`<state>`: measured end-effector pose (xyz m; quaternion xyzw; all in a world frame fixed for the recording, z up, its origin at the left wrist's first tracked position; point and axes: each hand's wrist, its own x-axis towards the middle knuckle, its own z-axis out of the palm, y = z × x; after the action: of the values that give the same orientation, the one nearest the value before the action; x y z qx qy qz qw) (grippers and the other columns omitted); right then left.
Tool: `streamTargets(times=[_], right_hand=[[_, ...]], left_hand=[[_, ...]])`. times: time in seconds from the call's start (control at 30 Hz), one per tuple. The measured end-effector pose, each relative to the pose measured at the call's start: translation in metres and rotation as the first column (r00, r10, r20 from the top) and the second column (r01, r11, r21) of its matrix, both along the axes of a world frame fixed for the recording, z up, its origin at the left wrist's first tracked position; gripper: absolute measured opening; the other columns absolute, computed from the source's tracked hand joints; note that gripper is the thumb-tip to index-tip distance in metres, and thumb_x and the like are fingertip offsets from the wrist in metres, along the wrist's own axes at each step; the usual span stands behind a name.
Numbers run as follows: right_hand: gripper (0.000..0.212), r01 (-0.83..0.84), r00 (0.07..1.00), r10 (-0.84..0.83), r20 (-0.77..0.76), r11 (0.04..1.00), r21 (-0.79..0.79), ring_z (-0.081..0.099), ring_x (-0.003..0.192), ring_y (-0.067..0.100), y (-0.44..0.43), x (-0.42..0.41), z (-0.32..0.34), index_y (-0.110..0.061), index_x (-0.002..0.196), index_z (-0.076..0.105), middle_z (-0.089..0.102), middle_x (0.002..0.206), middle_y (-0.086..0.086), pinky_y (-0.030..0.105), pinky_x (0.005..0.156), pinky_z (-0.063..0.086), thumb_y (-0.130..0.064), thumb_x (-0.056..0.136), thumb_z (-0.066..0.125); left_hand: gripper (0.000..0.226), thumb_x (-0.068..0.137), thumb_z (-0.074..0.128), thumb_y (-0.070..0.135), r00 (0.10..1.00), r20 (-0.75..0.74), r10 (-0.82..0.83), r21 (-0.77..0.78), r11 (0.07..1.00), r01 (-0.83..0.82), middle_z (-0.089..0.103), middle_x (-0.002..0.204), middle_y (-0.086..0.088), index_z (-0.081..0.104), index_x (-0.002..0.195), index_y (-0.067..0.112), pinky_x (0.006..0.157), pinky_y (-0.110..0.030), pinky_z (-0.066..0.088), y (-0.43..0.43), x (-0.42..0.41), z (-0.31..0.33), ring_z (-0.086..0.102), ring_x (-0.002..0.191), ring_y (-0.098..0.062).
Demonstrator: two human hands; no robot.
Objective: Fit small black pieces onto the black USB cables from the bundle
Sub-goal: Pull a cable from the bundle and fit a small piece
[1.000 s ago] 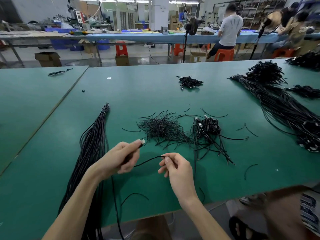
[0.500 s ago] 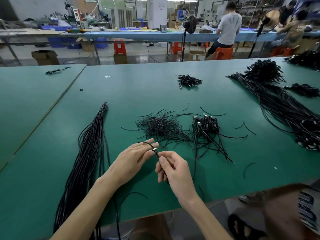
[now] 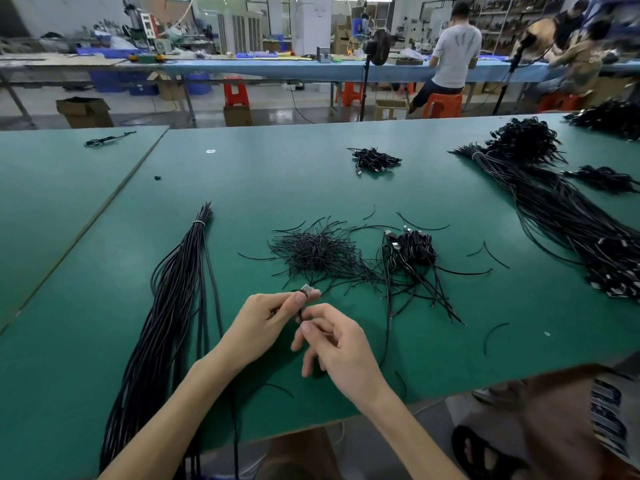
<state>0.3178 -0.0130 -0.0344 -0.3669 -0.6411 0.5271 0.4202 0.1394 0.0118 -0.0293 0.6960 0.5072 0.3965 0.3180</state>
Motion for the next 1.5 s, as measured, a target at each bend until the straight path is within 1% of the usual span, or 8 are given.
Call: streamTargets(times=[0.43,0.6,0.73,0.93,1.07,1.23,1.4,1.5], right_hand=[[0.016,0.071,0.997,-0.075,0.034,0.992,0.104,0.068,0.055,0.024,0.008,-0.004,0.004,-0.014,0.115,0.072,0.075,0.087,0.003,0.014,0.055,0.045,-0.011,0.104,0.06],[0.02,0.066,0.996,-0.072,0.059,0.993,0.098,0.065,0.055,0.019,0.018,-0.017,0.007,-0.014,0.119,0.073,0.074,0.084,0.001,0.013,0.057,0.045,-0.013,0.103,0.062],[0.014,0.055,0.995,-0.06,0.074,0.996,0.077,0.057,0.048,0.015,0.015,-0.033,-0.001,-0.017,0.101,0.072,0.071,0.071,0.004,0.021,0.057,0.046,-0.021,0.104,0.059],[0.027,0.049,0.996,-0.051,0.076,0.998,0.026,0.056,0.044,0.018,0.014,-0.033,-0.002,-0.017,0.09,0.068,0.071,0.068,0.007,0.027,0.054,0.049,-0.03,0.107,0.053],[0.032,0.051,0.99,-0.055,0.13,0.998,0.029,0.056,0.045,0.017,0.012,-0.032,-0.003,-0.015,0.083,0.065,0.07,0.064,0.006,0.027,0.055,0.05,-0.033,0.107,0.052],[0.029,-0.004,0.96,-0.027,0.28,0.994,0.111,0.056,0.049,0.009,0.006,-0.033,-0.003,-0.019,0.088,0.067,0.069,0.067,-0.001,0.025,0.061,0.053,-0.033,0.107,0.051],[0.023,0.11,0.905,-0.194,0.378,0.966,0.233,0.057,0.064,0.007,0.005,-0.037,-0.002,-0.024,0.087,0.061,0.061,0.071,-0.01,0.019,0.06,0.045,-0.04,0.103,0.059],[0.019,0.266,0.891,-0.322,0.321,0.942,0.206,0.059,0.075,0.006,0.008,-0.035,-0.003,-0.024,0.087,0.062,0.062,0.081,-0.012,0.017,0.067,0.047,-0.037,0.099,0.067]], left_hand=[[0.066,0.108,0.034,0.051,0.981,0.144,-0.133,-0.059,0.988,0.143,0.067,0.133,0.017,0.073,0.074,0.009,0.115,-0.02,0.035,-0.001,0.001,0.006,0.047,0.141,-0.002],[0.067,0.109,0.037,0.042,0.952,0.306,0.009,-0.084,0.996,0.018,0.076,0.118,-0.005,0.074,0.094,-0.012,0.106,-0.031,0.049,0.002,-0.002,0.005,0.067,0.121,-0.018],[0.062,0.105,0.041,0.051,0.817,0.561,0.13,-0.273,0.961,0.035,0.074,0.122,-0.012,0.08,0.102,0.002,0.08,-0.027,0.059,-0.002,-0.002,0.012,0.071,0.114,-0.03],[0.058,0.108,0.038,0.044,0.657,0.749,0.085,-0.284,0.937,0.202,0.068,0.132,-0.019,0.079,0.105,0.004,0.092,-0.033,0.059,-0.002,-0.007,0.014,0.067,0.121,-0.029],[0.049,0.103,0.047,0.046,0.467,0.84,0.277,-0.359,0.929,0.094,0.073,0.093,-0.012,0.068,0.076,0.011,0.069,-0.025,0.06,0.002,-0.008,0.014,0.074,0.082,-0.021],[0.048,0.104,0.042,0.051,0.074,0.952,0.298,-0.307,0.935,0.177,0.038,0.05,0.011,0.047,0.065,0.023,0.04,-0.016,0.03,0.005,-0.028,0.017,0.027,0.037,-0.005],[0.058,0.106,0.041,0.052,0.134,0.97,0.203,-0.225,0.958,0.176,0.032,0.041,0.009,0.047,0.055,0.025,0.039,-0.022,0.029,0.001,-0.035,0.022,0.013,0.036,-0.012],[0.063,0.102,0.046,0.058,0.445,0.869,0.218,-0.263,0.964,0.042,0.028,0.039,0.008,0.04,0.049,0.025,0.039,-0.021,0.025,-0.001,-0.03,0.024,0.014,0.038,-0.01]])
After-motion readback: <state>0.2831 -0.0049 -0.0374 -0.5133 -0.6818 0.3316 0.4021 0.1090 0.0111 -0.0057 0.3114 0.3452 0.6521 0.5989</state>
